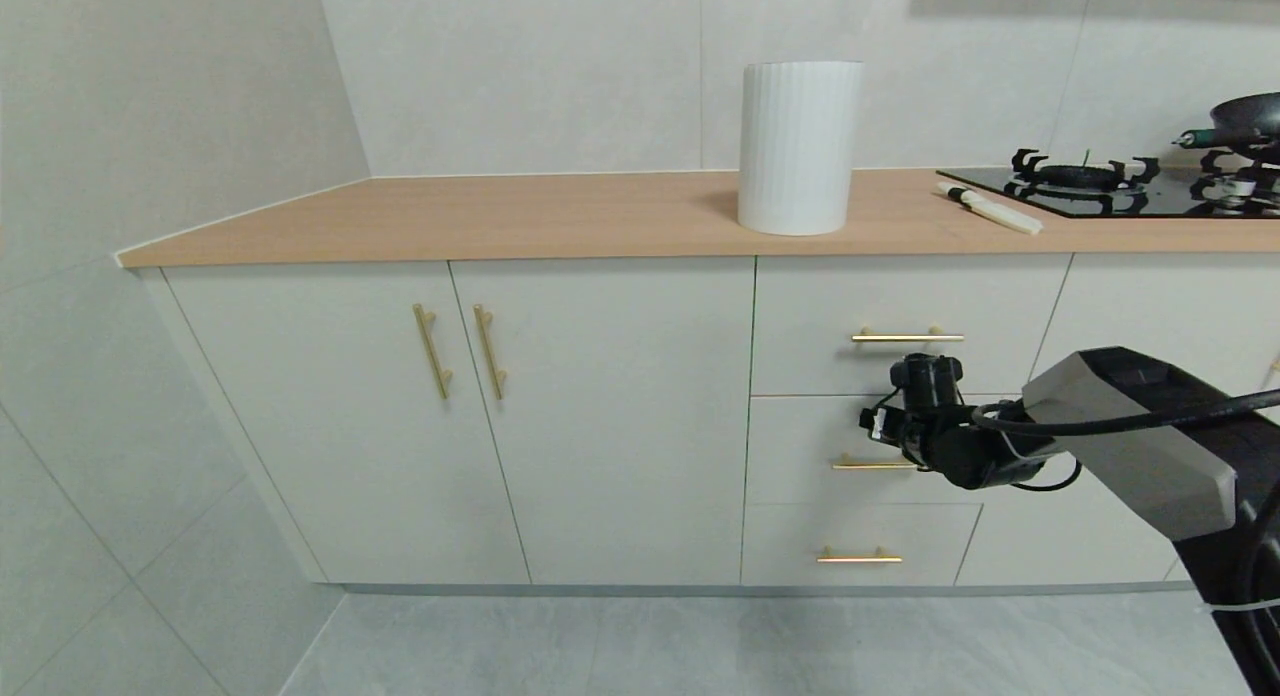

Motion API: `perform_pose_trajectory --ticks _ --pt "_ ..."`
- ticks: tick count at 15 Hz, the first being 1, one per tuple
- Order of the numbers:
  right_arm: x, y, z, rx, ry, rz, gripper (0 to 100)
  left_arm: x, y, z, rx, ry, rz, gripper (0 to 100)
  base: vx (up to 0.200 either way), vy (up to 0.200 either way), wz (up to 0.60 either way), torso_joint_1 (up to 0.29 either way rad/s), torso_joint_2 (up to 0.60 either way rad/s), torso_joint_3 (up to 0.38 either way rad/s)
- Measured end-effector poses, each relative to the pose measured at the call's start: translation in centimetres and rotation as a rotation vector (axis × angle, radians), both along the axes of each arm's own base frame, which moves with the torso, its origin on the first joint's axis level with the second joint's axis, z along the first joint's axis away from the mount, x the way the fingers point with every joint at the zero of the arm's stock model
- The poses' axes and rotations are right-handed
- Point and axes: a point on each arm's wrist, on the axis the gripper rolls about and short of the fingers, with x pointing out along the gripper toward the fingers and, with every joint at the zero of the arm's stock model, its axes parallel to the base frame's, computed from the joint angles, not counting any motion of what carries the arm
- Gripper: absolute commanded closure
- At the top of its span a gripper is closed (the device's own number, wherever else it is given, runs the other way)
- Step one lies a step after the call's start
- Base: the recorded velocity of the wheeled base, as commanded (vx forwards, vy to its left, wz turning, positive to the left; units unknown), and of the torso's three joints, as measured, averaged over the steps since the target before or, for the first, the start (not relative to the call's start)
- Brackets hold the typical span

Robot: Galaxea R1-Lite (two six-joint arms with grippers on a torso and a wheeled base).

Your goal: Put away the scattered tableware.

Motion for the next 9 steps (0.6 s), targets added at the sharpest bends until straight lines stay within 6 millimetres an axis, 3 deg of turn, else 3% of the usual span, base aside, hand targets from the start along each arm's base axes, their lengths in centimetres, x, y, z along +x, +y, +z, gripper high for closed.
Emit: perform_pose_trajectory --ticks 6,9 --pt "-0.4 -0.2 0.5 0.004 -0.007 -0.013 0 0.0 0.0 0.0 0.0 0.0 0.0 0 0.0 0.0 0.0 0.0 0.0 0.0" --pt "-3.6 -0.3 2.4 -0.001 0.043 0.004 0 0.0 0.0 0.0 0.0 0.0 0.0 0 0.0 0.0 0.0 0.0 0.0 0.0"
